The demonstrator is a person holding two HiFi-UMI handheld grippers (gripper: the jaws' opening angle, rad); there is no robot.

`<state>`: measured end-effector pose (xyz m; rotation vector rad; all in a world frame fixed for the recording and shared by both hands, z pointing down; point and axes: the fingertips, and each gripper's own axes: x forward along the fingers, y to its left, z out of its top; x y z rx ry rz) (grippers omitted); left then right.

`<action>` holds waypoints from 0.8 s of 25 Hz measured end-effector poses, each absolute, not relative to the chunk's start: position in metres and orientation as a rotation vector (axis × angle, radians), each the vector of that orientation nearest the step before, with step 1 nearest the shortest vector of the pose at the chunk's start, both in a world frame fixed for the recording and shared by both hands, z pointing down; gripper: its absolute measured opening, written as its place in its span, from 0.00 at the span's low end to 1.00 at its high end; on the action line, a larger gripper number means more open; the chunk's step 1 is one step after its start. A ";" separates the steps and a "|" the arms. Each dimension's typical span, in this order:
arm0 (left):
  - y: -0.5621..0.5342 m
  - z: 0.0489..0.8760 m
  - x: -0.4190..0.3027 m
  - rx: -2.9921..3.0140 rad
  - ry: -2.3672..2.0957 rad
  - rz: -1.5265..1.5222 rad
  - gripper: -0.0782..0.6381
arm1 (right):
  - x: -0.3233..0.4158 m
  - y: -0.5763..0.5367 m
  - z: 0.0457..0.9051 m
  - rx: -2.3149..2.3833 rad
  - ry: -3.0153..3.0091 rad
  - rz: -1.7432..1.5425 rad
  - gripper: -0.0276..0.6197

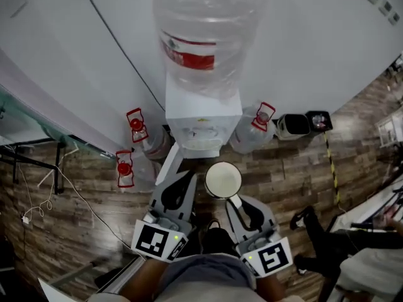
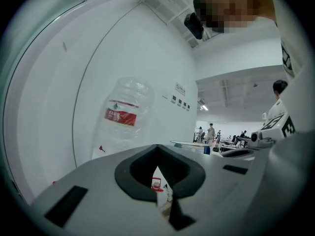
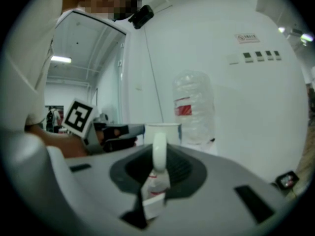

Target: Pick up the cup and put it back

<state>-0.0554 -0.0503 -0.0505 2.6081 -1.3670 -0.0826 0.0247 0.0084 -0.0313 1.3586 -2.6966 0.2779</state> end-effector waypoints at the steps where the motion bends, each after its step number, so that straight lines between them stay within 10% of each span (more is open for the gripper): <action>1: -0.055 -0.045 -0.059 2.617 -1.357 -0.070 0.12 | 0.022 0.002 -0.027 1.372 -2.686 0.277 0.15; 20: -0.080 0.174 -0.072 2.600 -1.447 -0.050 0.12 | 0.018 -0.020 0.199 1.300 -2.713 0.269 0.15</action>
